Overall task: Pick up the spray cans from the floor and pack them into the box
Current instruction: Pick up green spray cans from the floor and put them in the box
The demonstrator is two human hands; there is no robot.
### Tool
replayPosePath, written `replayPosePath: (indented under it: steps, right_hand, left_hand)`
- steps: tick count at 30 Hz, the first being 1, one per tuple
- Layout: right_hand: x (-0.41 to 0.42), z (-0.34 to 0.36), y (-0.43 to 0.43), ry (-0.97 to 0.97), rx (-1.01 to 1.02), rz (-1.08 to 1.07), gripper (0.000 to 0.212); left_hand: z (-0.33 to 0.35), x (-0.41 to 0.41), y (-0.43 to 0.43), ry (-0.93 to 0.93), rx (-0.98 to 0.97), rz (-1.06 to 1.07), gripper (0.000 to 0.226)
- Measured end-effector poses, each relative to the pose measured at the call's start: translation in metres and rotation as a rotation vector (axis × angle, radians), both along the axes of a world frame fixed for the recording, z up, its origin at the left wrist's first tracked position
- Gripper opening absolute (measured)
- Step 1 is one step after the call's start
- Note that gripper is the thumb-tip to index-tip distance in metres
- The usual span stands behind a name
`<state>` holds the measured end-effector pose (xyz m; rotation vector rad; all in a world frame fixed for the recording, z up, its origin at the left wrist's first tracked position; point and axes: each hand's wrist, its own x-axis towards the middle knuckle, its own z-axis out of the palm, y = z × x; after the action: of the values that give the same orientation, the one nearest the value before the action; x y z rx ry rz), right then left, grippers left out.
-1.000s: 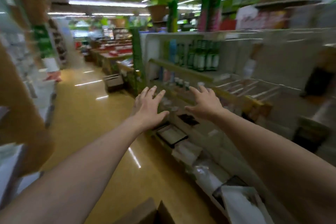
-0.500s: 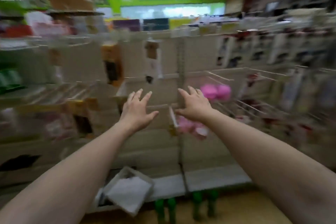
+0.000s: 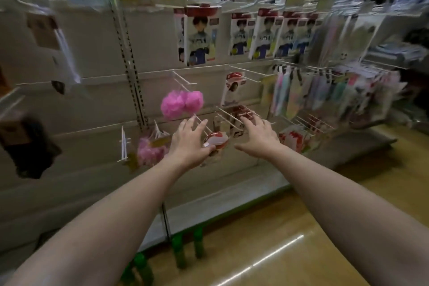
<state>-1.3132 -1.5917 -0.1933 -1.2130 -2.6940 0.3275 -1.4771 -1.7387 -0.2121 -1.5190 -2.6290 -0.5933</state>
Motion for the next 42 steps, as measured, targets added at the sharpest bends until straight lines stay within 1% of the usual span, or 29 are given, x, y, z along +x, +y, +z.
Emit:
replayPosePath:
  steps: [3, 8, 13, 16, 19, 22, 25, 28, 32, 35, 36, 37, 39, 41, 42]
  right_hand:
    - [-0.011, -0.027, 0.022, -0.024, -0.046, 0.043, 0.098]
    - [-0.044, -0.084, 0.038, -0.108, -0.153, 0.118, 0.1]
    - [-0.073, -0.167, 0.039, -0.249, -0.33, 0.06, 0.098]
    - [-0.088, -0.224, 0.043, -0.342, -0.376, 0.054, 0.098]
    - [-0.103, -0.293, 0.043, -0.416, -0.476, 0.077, 0.099]
    - [-0.115, -0.372, 0.032, -0.45, -0.534, 0.09, 0.1]
    - [-0.119, -0.456, 0.021, -0.468, -0.604, 0.1, 0.099]
    - [-0.12, -0.537, 0.017, -0.442, -0.658, 0.085, 0.1]
    - [-0.127, -0.646, 0.02, -0.402, -0.693, 0.075, 0.101]
    - [-0.143, -0.722, 0.024, -0.36, -0.738, 0.073, 0.102]
    - [-0.15, -0.741, 0.026, -0.333, -0.746, 0.077, 0.103]
    - [-0.154, -0.748, 0.026, -0.294, -0.765, 0.052, 0.104]
    - [-0.169, -0.81, 0.03, -0.17, -0.814, 0.002, 0.103]
    - [-0.176, -0.818, 0.029, -0.002, -0.878, -0.049, 0.097]
    - [-0.179, -0.827, 0.028, 0.064, -0.897, -0.067, 0.094]
  left_hand:
    - [-0.028, 0.001, 0.022, -0.071, -0.025, 0.028, 0.084]
    - [-0.086, -0.023, 0.027, -0.182, -0.137, 0.096, 0.085]
    - [-0.174, -0.065, 0.011, -0.272, -0.271, 0.163, 0.084]
    - [-0.237, -0.087, -0.001, -0.367, -0.352, 0.189, 0.083]
    - [-0.307, -0.095, -0.022, -0.465, -0.423, 0.24, 0.084]
    - [-0.381, -0.093, -0.043, -0.6, -0.378, 0.339, 0.082]
    - [-0.457, -0.091, -0.054, -0.721, -0.403, 0.487, 0.087]
    - [-0.532, -0.098, -0.058, -0.787, -0.404, 0.586, 0.092]
    - [-0.631, -0.109, -0.054, -0.828, -0.345, 0.644, 0.1]
    - [-0.699, -0.116, -0.045, -0.857, -0.251, 0.712, 0.112]
    - [-0.717, -0.119, -0.04, -0.872, -0.193, 0.727, 0.116]
    - [-0.722, -0.12, -0.038, -0.884, -0.149, 0.735, 0.12]
    - [-0.784, -0.124, -0.029, -0.892, -0.059, 0.751, 0.125]
    - [-0.79, -0.125, -0.022, -0.921, 0.043, 0.725, 0.124]
    - [-0.8, -0.123, -0.017, -0.926, 0.089, 0.73, 0.118]
